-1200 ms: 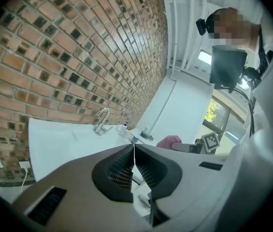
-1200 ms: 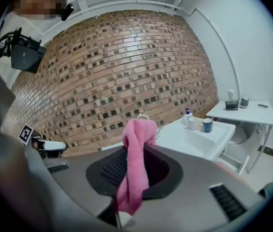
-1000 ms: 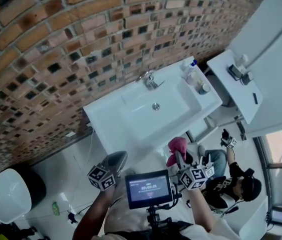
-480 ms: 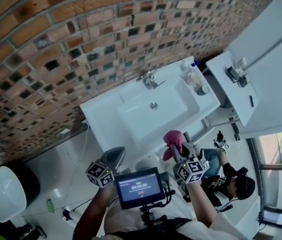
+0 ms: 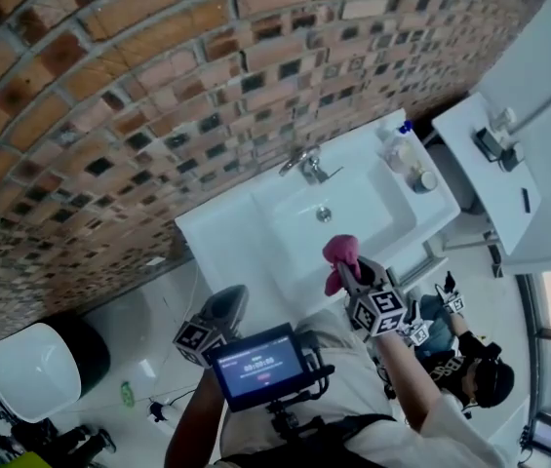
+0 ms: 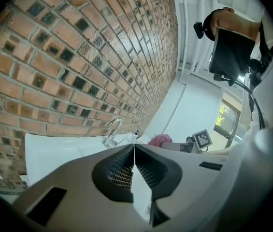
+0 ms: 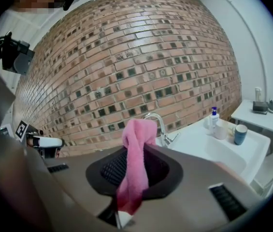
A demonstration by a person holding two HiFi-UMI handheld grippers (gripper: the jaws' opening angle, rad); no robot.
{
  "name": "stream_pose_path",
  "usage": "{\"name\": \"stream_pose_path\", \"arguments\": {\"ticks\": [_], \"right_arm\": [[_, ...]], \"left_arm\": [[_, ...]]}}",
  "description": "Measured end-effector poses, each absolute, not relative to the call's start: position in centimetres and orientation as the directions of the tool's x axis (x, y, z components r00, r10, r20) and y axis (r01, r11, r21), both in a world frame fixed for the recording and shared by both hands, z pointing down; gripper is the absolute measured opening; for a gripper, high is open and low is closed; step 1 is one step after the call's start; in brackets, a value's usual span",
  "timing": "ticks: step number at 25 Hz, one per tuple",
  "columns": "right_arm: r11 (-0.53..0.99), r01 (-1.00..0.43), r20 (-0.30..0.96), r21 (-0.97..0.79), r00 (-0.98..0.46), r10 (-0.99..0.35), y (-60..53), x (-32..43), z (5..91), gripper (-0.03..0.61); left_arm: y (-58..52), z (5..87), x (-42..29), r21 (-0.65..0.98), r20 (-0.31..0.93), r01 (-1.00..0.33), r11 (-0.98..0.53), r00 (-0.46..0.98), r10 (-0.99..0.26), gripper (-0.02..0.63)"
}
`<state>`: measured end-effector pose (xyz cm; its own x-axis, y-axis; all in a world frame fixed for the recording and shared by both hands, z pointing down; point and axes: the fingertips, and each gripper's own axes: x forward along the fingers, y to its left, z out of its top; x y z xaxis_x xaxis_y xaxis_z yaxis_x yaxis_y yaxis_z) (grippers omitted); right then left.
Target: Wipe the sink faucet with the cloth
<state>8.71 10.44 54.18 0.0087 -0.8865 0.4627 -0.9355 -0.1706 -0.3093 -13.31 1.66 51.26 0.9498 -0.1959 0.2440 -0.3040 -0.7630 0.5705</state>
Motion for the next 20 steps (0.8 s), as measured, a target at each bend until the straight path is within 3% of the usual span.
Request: {"name": "stream_pose_path", "arguments": {"ticks": [20], "right_arm": [[-0.069,-0.942,0.557,-0.328,-0.134,-0.819,-1.8,19.6,67.8,0.077]], "left_arm": [[-3.0,54.1,-3.3,0.543,0.378,-0.428,-0.722,0.893,-0.245,0.000]]}}
